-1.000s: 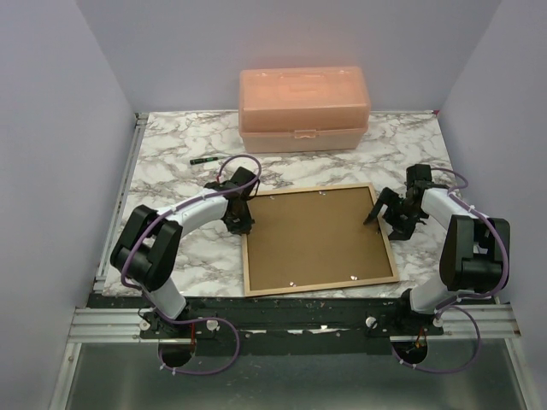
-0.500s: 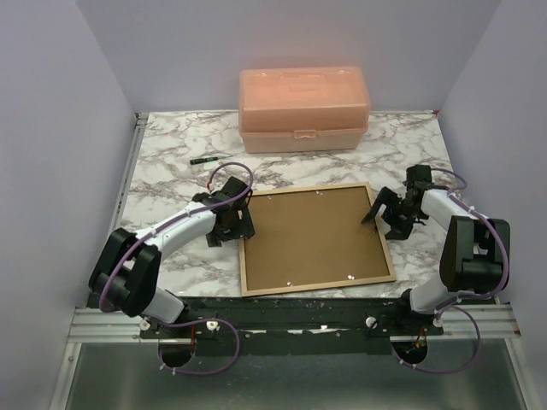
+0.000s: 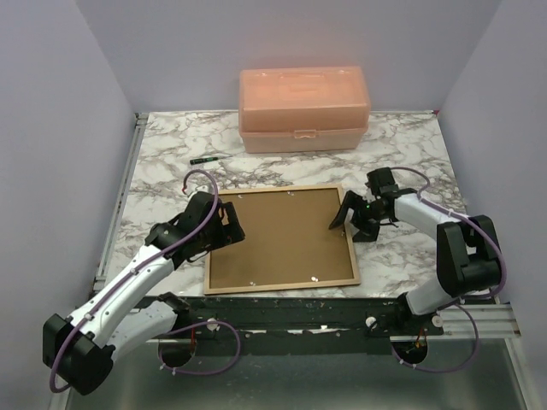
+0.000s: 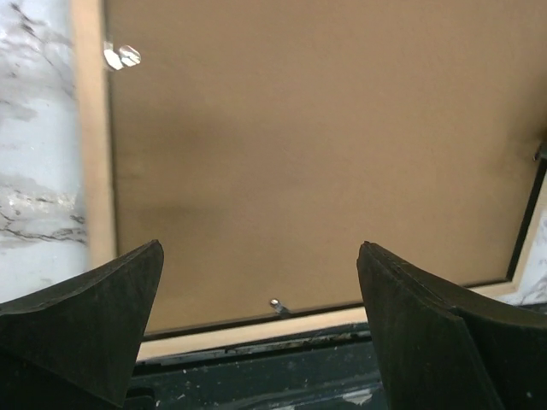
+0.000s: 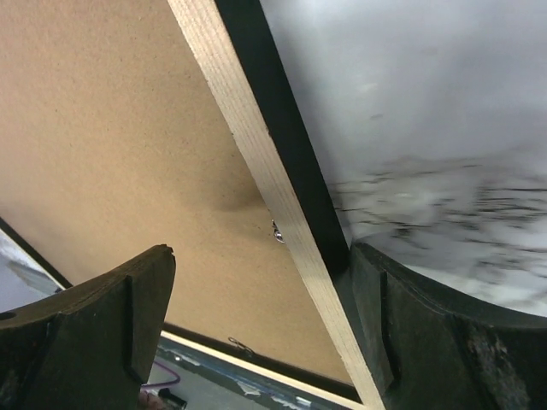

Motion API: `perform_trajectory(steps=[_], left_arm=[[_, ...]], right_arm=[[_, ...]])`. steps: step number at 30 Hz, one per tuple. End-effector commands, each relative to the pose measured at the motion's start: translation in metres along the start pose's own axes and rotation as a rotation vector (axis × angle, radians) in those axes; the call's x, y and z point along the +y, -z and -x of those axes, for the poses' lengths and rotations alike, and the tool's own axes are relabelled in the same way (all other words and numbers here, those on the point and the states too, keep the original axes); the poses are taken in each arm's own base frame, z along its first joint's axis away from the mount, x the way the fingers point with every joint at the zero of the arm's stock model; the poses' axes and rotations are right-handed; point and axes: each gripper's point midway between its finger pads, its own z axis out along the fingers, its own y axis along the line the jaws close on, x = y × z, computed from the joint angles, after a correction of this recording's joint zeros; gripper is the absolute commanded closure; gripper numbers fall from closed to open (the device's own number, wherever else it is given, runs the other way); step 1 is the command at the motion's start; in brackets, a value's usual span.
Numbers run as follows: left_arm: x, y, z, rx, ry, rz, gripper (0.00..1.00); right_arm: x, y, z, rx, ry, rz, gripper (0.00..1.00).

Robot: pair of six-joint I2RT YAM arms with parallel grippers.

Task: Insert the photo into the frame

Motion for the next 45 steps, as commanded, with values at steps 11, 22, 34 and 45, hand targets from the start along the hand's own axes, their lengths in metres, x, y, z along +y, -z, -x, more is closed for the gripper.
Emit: perform_trajectory(steps=[11, 22, 34, 45], left_arm=[[-0.079, 0.003, -0.072, 0.163, -0.127, -0.300, 0.01], [-0.117, 0.018, -0.075, 0.113, -0.238, -0.372, 0.02], [-0.138, 0.048, -0.076, -0.017, -0.459, -0.491, 0.02], [-0.133, 0.058, -0.103, -0.022, -0.781, -0.476, 0.01]], right_arm=[[-0.002, -0.009, -0.060, 0.065, 0.083, -0.128, 0.09], [-0.030, 0.001, -0.120, 0.120, 0.098, -0.224, 0.22], [-0.056, 0.007, -0.152, 0.163, 0.135, -0.331, 0.62], [-0.015, 0.042, -0.136, 0.152, 0.216, -0.270, 0.97]])
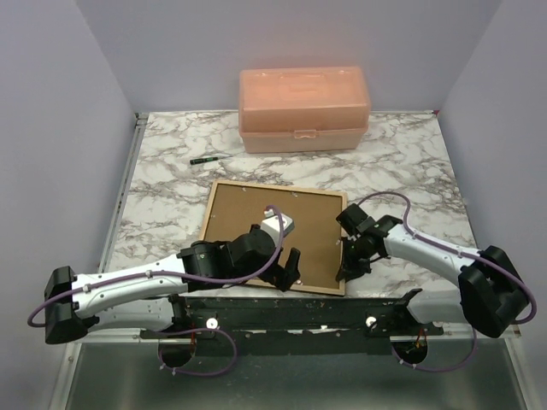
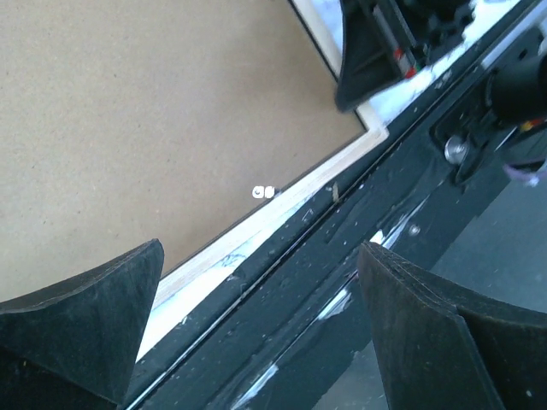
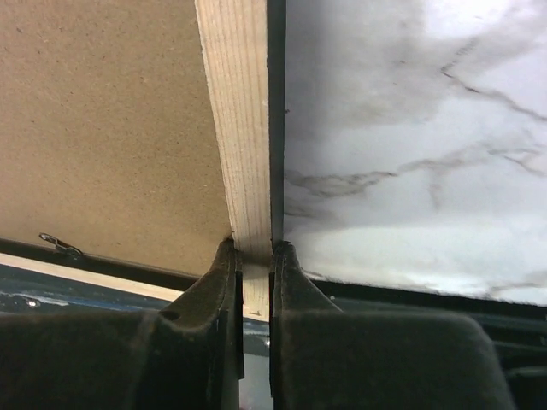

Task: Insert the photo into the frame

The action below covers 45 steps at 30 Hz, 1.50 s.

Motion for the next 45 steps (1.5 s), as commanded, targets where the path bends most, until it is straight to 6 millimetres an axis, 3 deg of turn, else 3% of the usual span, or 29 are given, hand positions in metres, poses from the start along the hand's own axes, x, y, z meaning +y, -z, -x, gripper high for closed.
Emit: perform_trajectory(steps=[1, 7, 13, 23, 32, 37, 45], left_arm=[[0.003, 0.008, -0.002, 0.028, -0.204, 0.085, 0.01], [-0.007, 0.024, -0.021, 0.099, -0.453, 0.139, 0.02], [-0.007, 0.032, -0.026, 0.109, -0.638, 0.261, 0.03], [-0.015, 0.018, -0.039, 0.124, -0.910, 0.411, 0.03], [0.005, 0.013, -0.029, 0.077, -0.996, 0.614, 0.07], [0.015, 0.018, -0.020, 0.041, -1.014, 0.729, 0.21], [0.018, 0.024, -0.016, 0.039, -1.007, 0.770, 0.68]], right_arm=[[0.001, 0.034, 0.002, 0.013, 0.009, -0.046, 0.98], [0.029, 0.077, 0.012, -0.024, 0.048, 0.047, 1.00], [0.042, 0.102, 0.008, -0.019, 0.070, 0.116, 1.00], [0.053, 0.139, 0.005, -0.039, 0.090, 0.176, 1.00], [0.063, 0.161, -0.004, -0.032, 0.097, 0.253, 1.00], [0.062, 0.161, -0.007, -0.022, 0.101, 0.258, 1.00], [0.059, 0.158, -0.006, -0.029, 0.106, 0.248, 0.97]])
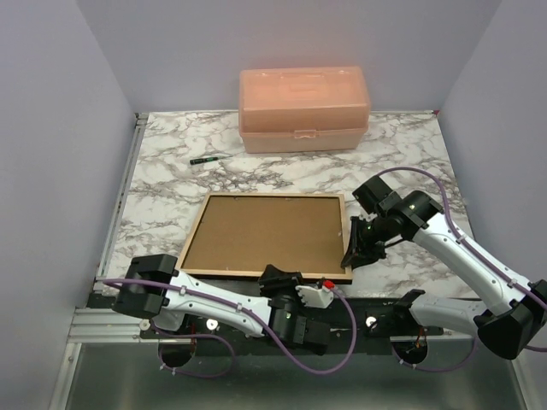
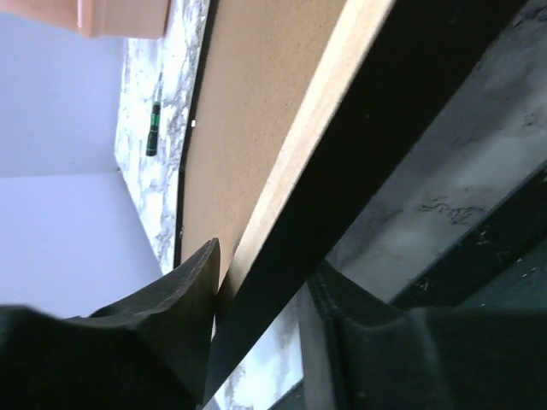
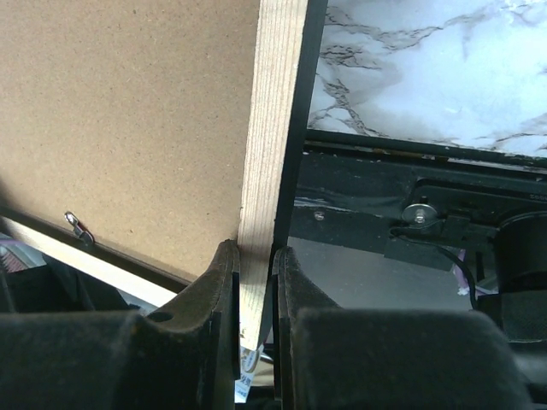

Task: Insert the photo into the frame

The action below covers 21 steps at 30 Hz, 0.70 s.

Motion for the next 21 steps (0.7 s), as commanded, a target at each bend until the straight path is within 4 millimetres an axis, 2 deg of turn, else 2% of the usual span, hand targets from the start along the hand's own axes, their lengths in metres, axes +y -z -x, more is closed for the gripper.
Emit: perform_trajectory(steps=[1, 2, 3, 5, 7, 13, 16, 21], left_arm=[[0.022, 0.006, 0.006, -0.023, 0.014, 0.077, 0.71], [0.024, 0.006, 0.007, -0.023, 0.013, 0.080, 0.71], [0.026, 0.007, 0.007, -0.023, 0.010, 0.084, 0.73], [0.031, 0.009, 0.008, -0.024, 0.016, 0.091, 0.76], [0.036, 0.012, 0.007, -0.021, 0.022, 0.097, 0.77], [0.051, 0.020, 0.000, -0.016, 0.068, 0.081, 0.81], [0.057, 0.025, -0.004, -0.020, 0.112, 0.048, 0.81], [0.056, 0.033, -0.004, -0.051, 0.172, -0.062, 0.81]], right_arm=[[0.025, 0.018, 0.003, -0.038, 0.058, 0.137, 0.96], [0.026, 0.020, 0.005, -0.048, 0.066, 0.144, 0.95], [0.028, 0.022, 0.007, -0.062, 0.073, 0.154, 0.85], [0.033, 0.030, 0.016, -0.120, 0.083, 0.171, 0.59], [0.039, 0.042, 0.027, -0.200, 0.092, 0.196, 0.40], [0.058, 0.089, 0.063, -0.471, 0.186, 0.270, 0.01], [0.064, 0.113, 0.077, -0.618, 0.245, 0.312, 0.00], [0.075, 0.154, 0.086, -0.868, 0.390, 0.421, 0.00]])
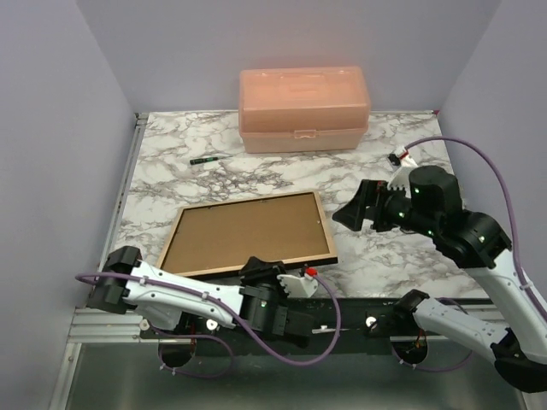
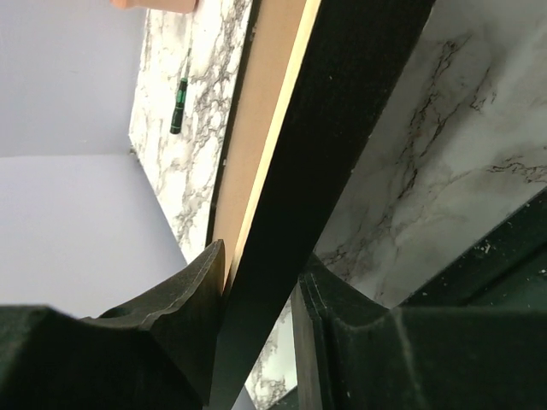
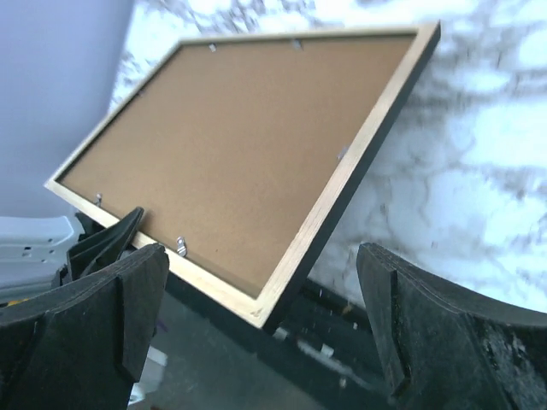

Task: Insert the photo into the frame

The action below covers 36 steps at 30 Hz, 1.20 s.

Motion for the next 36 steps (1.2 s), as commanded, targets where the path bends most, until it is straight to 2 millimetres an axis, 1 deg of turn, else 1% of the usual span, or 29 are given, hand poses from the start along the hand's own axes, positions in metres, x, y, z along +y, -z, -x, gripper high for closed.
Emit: perform_trajectory(steps=[1, 2, 3, 5, 7, 10, 12, 13, 16, 18, 23, 28, 31, 36], left_arm=[[0.007, 0.012, 0.011, -0.082, 0.198, -0.105, 0.81], [0.006, 0.014, 0.010, -0.087, 0.208, -0.131, 0.81], [0.006, 0.016, 0.011, -0.099, 0.219, -0.157, 0.81], [0.005, 0.020, 0.012, -0.114, 0.235, -0.200, 0.81], [0.005, 0.024, 0.013, -0.126, 0.250, -0.241, 0.81], [0.003, 0.030, 0.014, -0.138, 0.264, -0.296, 0.81], [0.003, 0.033, 0.014, -0.141, 0.273, -0.324, 0.81], [0.003, 0.034, 0.014, -0.142, 0.276, -0.335, 0.81], [0.003, 0.038, 0.013, -0.145, 0.288, -0.365, 0.82], [0.004, 0.041, 0.013, -0.147, 0.295, -0.384, 0.82], [0.006, 0.046, 0.016, -0.156, 0.301, -0.415, 0.82], [0.009, 0.050, 0.017, -0.158, 0.304, -0.435, 0.82], [0.013, 0.052, 0.016, -0.161, 0.318, -0.438, 0.82], [0.021, 0.054, 0.017, -0.182, 0.365, -0.450, 0.82]], right_arm=[[0.018, 0.023, 0.047, -0.314, 0.188, 0.124, 0.00], [0.020, 0.027, 0.047, -0.354, 0.244, 0.160, 0.00], [0.027, 0.037, 0.052, -0.425, 0.299, 0.204, 0.00], [0.035, 0.048, 0.050, -0.525, 0.413, 0.288, 0.01], [0.045, 0.058, 0.040, -0.600, 0.558, 0.391, 0.03], [0.052, 0.066, 0.028, -0.693, 0.740, 0.469, 0.02], [0.052, 0.064, 0.017, -0.712, 0.877, 0.498, 0.00], [0.055, 0.062, 0.009, -0.710, 0.957, 0.531, 0.00], [0.059, 0.056, -0.015, -0.676, 1.172, 0.624, 0.00], [0.062, 0.053, -0.031, -0.635, 1.283, 0.697, 0.00], [0.065, 0.044, -0.059, -0.508, 1.414, 0.852, 0.00], [0.066, 0.032, -0.080, -0.401, 1.436, 0.997, 0.00], [0.067, 0.027, -0.087, -0.377, 1.432, 1.055, 0.00], [0.062, 0.019, -0.095, -0.338, 1.419, 1.082, 0.00]])
